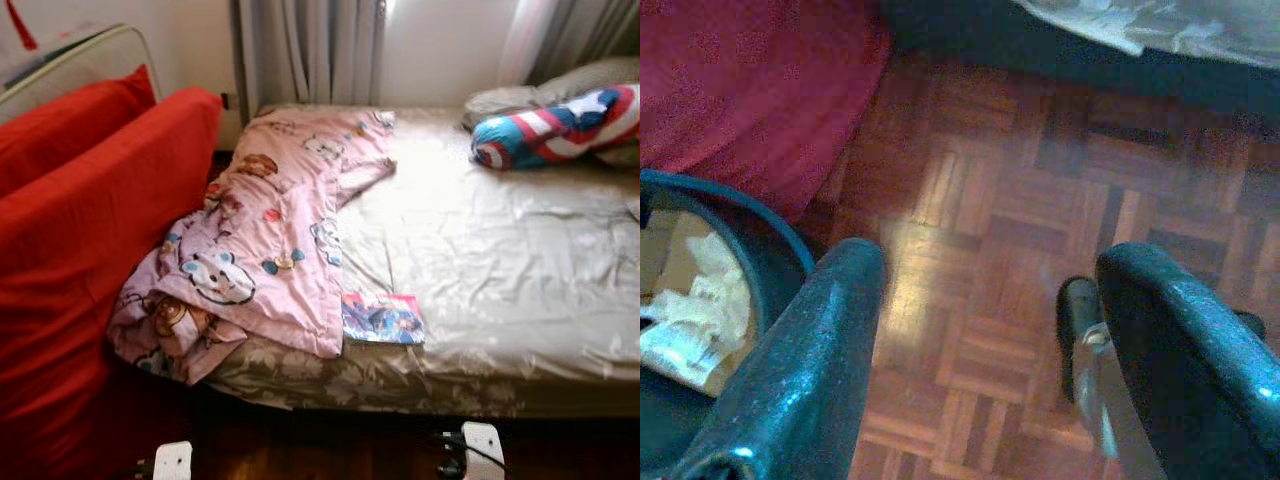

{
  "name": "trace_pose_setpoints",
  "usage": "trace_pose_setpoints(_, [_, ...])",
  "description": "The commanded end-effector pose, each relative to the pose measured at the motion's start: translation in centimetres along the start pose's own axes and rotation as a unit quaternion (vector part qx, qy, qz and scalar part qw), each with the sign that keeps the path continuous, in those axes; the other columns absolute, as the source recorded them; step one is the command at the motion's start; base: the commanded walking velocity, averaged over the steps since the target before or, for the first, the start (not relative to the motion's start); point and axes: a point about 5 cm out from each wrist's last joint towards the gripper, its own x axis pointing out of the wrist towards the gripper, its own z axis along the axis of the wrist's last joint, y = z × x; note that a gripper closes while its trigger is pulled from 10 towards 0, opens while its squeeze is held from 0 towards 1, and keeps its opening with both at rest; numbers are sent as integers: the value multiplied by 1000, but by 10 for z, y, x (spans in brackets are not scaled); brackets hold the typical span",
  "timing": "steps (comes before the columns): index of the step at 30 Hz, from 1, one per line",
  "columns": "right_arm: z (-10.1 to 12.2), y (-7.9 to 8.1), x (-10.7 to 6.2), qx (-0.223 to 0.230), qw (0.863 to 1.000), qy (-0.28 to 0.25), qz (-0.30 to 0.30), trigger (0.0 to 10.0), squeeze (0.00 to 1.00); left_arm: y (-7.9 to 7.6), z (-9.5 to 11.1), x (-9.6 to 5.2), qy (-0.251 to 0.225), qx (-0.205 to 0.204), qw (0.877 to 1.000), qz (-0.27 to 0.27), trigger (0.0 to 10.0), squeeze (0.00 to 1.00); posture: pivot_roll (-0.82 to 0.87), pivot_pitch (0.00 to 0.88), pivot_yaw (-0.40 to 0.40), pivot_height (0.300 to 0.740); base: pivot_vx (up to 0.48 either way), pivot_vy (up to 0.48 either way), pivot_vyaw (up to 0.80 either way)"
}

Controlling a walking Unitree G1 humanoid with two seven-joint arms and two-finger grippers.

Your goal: Clean up the room

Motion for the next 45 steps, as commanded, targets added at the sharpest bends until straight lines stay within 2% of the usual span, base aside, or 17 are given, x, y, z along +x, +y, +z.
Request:
trace_pose_setpoints(1, [3, -2, 0, 11, 1000, -6, -4, 10000, 0, -1, -4, -1, 6, -1, 1000, -2, 10000, 0, -42, 0, 12, 740, 0, 0, 0])
trace_pose_setpoints(11, [3, -3, 0, 12, 1000, -6, -6, 10000, 0, -5, -1, 0, -1, -1, 1000, -6, 10000, 0, -46, 0, 9, 740, 0, 0, 0])
trace_pose_setpoints(45, [4, -3, 0, 8, 1000, -7, -3, 10000, 0, -10, 6, 1, -16, -3, 1000, -12, 10000, 0, -49, 0, 4, 740, 272, 0, 0])
